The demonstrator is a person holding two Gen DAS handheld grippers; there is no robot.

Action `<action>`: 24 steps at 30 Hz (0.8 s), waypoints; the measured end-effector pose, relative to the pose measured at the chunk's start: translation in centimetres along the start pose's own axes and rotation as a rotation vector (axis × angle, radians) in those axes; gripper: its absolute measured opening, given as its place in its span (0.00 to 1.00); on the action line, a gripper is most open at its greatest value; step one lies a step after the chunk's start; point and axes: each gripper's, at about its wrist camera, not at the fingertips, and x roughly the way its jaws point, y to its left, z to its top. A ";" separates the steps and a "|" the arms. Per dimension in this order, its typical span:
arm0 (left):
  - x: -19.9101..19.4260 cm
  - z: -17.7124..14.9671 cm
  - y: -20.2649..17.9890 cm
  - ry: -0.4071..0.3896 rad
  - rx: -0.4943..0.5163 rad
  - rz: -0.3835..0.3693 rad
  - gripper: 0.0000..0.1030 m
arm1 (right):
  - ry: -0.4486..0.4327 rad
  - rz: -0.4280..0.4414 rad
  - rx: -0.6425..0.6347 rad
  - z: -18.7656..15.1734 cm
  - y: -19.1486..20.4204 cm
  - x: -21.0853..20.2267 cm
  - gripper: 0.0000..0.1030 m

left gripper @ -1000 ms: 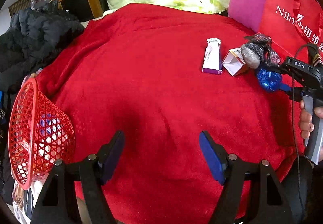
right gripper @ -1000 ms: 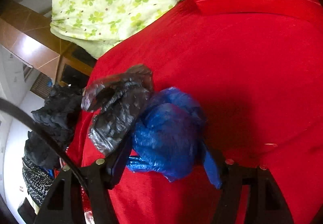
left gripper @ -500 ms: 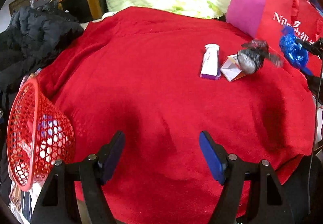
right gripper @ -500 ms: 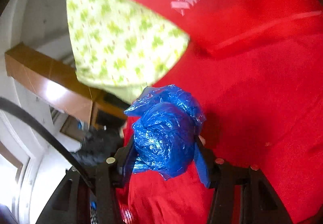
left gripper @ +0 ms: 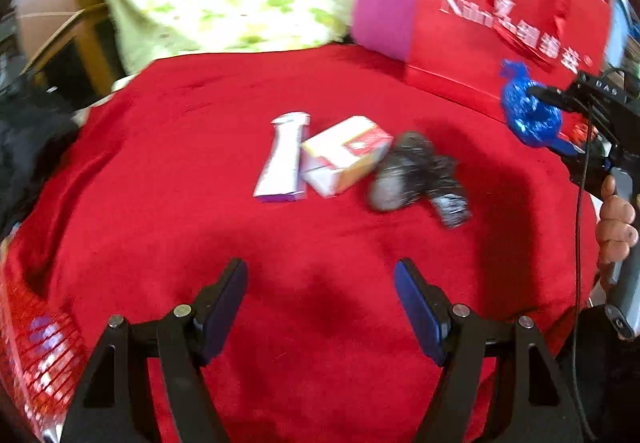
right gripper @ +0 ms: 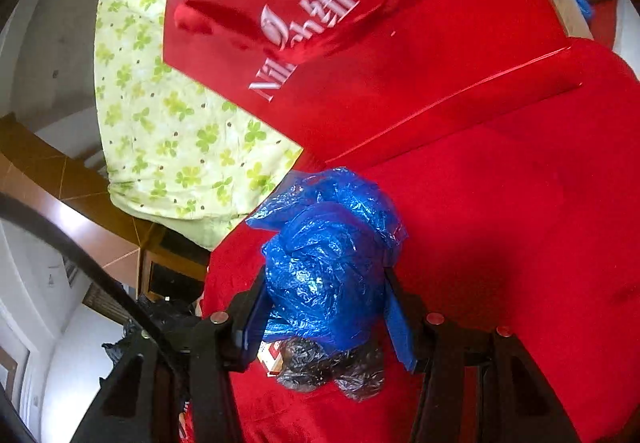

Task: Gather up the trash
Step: 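Grasp the blue plastic bag with the right tool while the left tool reaches the black bag, then close the left tool on the black plastic bag and lift it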

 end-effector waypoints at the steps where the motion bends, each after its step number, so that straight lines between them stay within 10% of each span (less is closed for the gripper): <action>1: 0.5 0.4 -0.6 0.002 0.010 -0.006 0.74 | -0.002 0.001 0.003 0.2 -0.3 -0.2 0.53; 15: 9.4 6.2 -4.5 0.119 -0.088 -0.144 0.74 | 0.021 0.005 -0.024 1.5 -1.7 -1.3 0.53; 18: 11.0 6.3 -4.7 0.159 -0.140 -0.172 0.56 | 0.031 0.008 -0.045 1.2 -1.4 -1.1 0.53; 20: 11.9 6.0 -4.8 0.188 -0.151 -0.156 0.26 | 0.025 0.001 -0.067 1.2 -0.9 -0.9 0.53; 24: 11.2 5.1 -4.3 0.167 -0.183 -0.168 0.19 | 0.008 -0.010 -0.122 1.0 -0.1 -0.9 0.53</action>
